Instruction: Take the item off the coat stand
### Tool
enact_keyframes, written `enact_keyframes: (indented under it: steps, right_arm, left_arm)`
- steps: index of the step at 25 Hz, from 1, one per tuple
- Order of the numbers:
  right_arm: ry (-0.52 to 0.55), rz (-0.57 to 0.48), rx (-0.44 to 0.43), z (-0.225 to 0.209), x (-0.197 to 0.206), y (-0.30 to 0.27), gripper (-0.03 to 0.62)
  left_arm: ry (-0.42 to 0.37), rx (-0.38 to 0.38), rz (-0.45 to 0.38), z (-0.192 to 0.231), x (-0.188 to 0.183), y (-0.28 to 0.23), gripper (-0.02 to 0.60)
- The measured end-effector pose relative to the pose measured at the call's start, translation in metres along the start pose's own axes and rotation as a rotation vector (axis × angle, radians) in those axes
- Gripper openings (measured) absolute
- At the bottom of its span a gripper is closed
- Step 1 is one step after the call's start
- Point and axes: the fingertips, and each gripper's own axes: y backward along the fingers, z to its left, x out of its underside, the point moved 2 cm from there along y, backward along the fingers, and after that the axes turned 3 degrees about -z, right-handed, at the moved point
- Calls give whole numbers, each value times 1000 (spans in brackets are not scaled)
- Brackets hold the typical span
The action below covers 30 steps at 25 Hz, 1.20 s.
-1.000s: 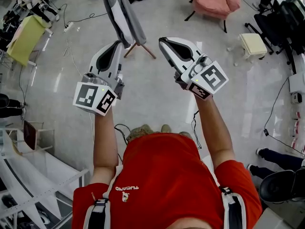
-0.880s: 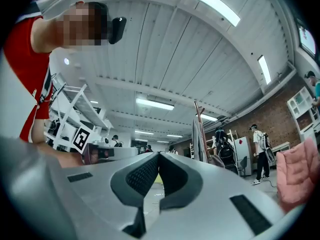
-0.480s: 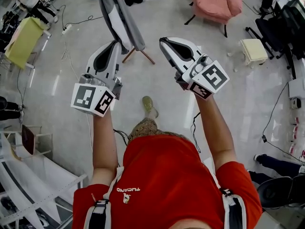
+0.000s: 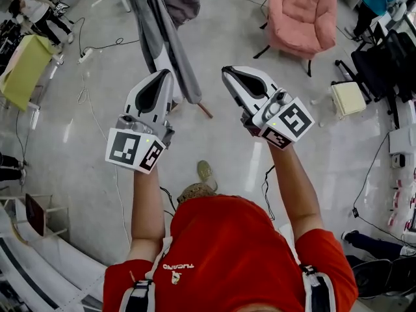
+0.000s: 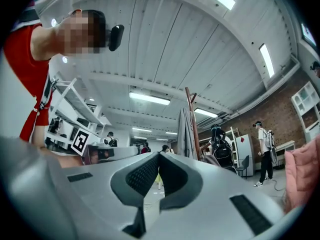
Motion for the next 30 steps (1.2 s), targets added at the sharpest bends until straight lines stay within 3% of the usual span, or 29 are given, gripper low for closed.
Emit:
enact_keyframes:
  steps: [5, 15, 16, 18, 20, 30]
  right_arm:
    - [-6, 2, 14, -54, 13, -74, 25]
    - [-11, 56, 38, -107, 45, -119, 29]
    - [-15, 62, 41, -115, 47, -122, 54]
    - [-25, 82, 42, -132, 53, -127, 183]
    - [-24, 103, 37, -148, 59, -135, 236]
    - [-27, 160, -92, -236, 86, -172, 300]
  left_arm:
    - [13, 33, 11, 69, 6, -51, 9]
    - [51, 55, 2, 112, 33, -93, 9]
    - [54, 55, 3, 113, 34, -97, 9]
    - [58, 55, 6, 115, 37, -106, 9]
    - [58, 52, 11, 116, 40, -113, 9]
    - [13, -53, 41, 120, 55, -153, 9]
